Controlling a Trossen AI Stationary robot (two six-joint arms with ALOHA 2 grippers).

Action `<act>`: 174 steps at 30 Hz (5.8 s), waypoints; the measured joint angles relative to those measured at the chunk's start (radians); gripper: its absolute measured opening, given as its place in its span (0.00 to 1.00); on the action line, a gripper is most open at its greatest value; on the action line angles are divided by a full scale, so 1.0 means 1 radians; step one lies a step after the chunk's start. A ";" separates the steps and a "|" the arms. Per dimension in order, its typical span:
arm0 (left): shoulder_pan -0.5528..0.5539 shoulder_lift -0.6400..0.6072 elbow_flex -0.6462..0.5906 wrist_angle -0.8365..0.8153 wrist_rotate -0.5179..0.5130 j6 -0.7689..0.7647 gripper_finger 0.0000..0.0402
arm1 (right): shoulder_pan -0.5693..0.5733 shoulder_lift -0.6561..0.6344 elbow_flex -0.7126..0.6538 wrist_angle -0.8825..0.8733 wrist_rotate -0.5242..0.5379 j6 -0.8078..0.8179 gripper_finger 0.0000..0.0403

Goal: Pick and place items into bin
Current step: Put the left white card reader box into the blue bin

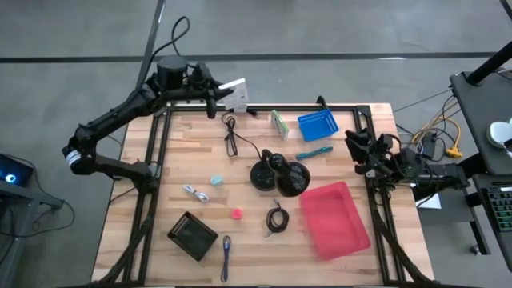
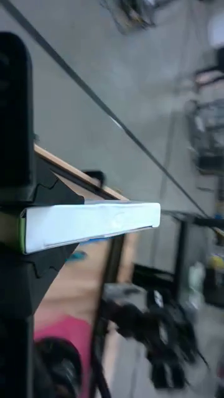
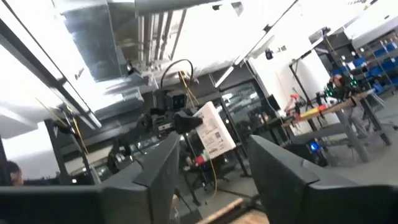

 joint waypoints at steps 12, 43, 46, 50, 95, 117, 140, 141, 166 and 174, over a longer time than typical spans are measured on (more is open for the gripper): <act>-0.067 0.014 -0.001 0.243 0.019 -0.038 0.06 | 0.000 0.127 0.218 -0.155 -0.002 -0.124 0.55; -0.223 0.061 -0.001 0.439 0.136 -0.090 0.06 | -0.002 0.694 0.912 -0.769 -0.118 -0.148 0.55; -0.233 0.090 -0.001 0.446 0.135 -0.090 0.06 | -0.002 0.733 0.954 -0.805 -0.117 -0.165 0.55; -0.248 0.118 -0.001 0.450 0.134 -0.090 0.06 | -0.002 0.779 1.006 -0.841 -0.117 -0.181 0.55; -0.290 0.160 0.000 0.575 0.143 -0.089 0.06 | -0.218 1.234 1.402 -1.028 -0.449 -0.353 0.55; -0.290 0.160 0.000 0.583 0.143 -0.088 0.06 | -0.240 1.277 1.410 -1.020 -0.467 -0.381 0.55; -0.290 0.160 0.000 0.583 0.142 -0.088 0.06 | -0.239 1.276 1.409 -0.994 -0.467 -0.384 0.42; -0.290 0.160 0.000 0.583 0.141 -0.087 0.06 | -0.239 1.276 1.409 -0.994 -0.467 -0.384 0.40; -0.291 0.160 -0.001 0.583 0.134 -0.093 0.35 | -0.240 1.275 1.408 -0.998 -0.460 -0.458 0.08; -0.288 0.154 -0.001 0.581 0.130 -0.093 0.36 | -0.240 1.267 1.408 -1.003 -0.452 -0.462 0.10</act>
